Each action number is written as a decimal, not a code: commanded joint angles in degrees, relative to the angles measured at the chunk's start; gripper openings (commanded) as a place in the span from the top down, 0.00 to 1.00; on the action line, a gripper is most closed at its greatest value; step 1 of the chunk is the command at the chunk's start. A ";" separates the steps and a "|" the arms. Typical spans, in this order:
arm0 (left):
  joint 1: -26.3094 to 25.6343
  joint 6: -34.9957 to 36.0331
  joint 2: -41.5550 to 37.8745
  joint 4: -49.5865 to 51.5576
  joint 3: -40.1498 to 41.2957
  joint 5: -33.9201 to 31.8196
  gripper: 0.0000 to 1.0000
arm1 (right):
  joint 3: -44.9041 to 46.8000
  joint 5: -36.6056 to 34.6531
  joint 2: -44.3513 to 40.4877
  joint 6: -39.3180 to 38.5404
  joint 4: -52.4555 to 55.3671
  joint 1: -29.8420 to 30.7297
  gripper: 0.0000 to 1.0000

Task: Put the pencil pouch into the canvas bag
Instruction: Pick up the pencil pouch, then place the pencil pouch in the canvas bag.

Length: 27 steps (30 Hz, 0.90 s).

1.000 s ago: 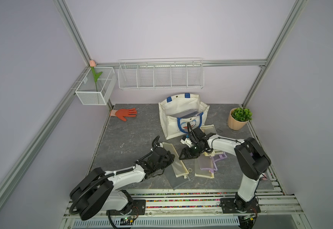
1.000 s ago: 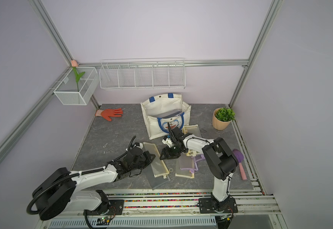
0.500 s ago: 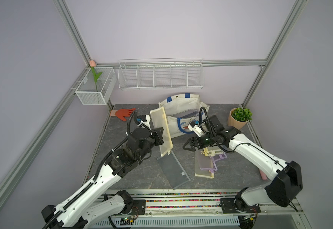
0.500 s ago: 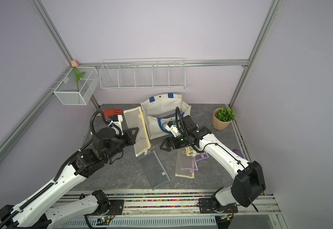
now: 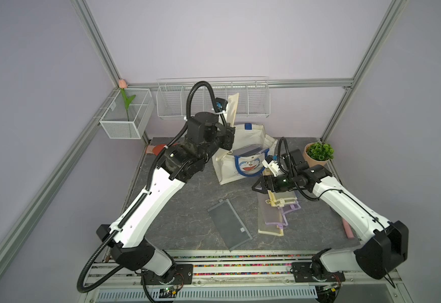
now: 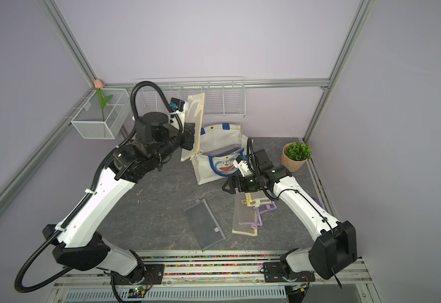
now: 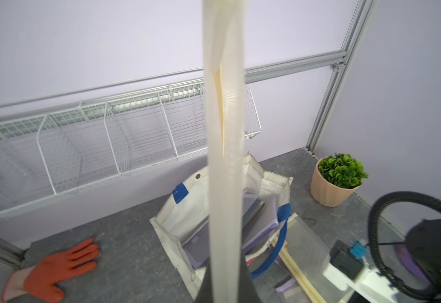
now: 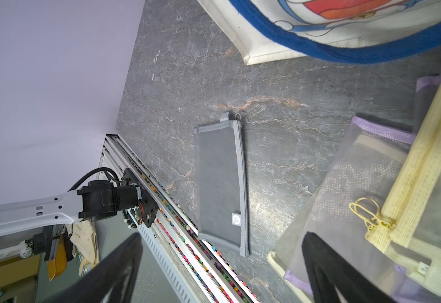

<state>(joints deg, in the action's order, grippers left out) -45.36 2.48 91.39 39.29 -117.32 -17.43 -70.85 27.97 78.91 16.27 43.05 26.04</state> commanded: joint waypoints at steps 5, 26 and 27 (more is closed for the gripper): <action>-0.80 26.28 16.40 2.80 -16.05 -7.76 1.00 | 0.45 -1.22 -3.87 -0.74 3.20 -1.10 0.01; 3.79 34.43 33.26 -5.59 -11.98 -5.05 1.00 | 0.54 0.16 -2.55 -1.01 2.77 -3.31 0.02; 3.79 34.36 33.40 -5.49 -11.58 -4.56 1.00 | 0.54 0.06 -2.65 -0.96 2.75 -3.59 0.02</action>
<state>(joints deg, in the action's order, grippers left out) -41.54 35.29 123.72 33.67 -129.62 -24.14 -70.87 27.03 75.99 16.21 45.71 23.07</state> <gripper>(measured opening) 0.047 0.976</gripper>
